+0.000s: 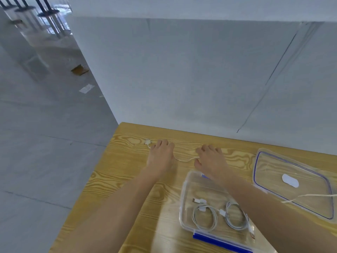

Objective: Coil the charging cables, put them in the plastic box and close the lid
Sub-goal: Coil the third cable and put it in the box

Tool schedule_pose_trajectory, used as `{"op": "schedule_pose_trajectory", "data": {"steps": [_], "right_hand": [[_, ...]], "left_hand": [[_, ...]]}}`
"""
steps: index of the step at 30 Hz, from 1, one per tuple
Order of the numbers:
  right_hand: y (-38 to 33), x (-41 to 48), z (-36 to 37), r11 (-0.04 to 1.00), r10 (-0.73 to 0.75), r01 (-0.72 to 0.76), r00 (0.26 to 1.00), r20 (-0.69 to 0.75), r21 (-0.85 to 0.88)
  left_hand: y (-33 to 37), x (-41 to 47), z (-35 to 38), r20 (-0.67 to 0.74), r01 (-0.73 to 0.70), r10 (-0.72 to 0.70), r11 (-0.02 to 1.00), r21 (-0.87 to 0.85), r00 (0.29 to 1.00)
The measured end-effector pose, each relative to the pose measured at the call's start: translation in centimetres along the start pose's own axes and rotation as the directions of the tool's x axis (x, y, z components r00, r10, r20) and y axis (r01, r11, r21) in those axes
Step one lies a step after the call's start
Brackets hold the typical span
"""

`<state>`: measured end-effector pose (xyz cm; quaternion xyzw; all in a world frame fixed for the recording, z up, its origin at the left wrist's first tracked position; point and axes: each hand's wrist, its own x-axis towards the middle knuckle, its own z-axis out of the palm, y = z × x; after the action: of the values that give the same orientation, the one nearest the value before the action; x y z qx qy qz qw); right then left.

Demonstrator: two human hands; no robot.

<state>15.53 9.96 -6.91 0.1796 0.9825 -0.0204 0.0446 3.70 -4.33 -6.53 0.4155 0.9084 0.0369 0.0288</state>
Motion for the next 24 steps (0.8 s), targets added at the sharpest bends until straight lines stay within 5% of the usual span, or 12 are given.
{"op": "schedule_pose_trajectory", "data": {"steps": [15, 24], "right_hand": [[0.5, 7.1, 6.3, 0.982, -0.027, 0.086, 0.947, 0.321, -0.171], [0.7, 7.6, 7.1, 0.991, -0.033, 0.074, 0.946, 0.324, -0.115]], "left_hand": [[-7.7, 5.8, 6.6, 0.229, -0.001, -0.035, 0.988, 0.155, 0.973], [-8.3, 6.0, 8.3, 0.19, 0.019, -0.047, 0.989, 0.147, 0.981]]}}
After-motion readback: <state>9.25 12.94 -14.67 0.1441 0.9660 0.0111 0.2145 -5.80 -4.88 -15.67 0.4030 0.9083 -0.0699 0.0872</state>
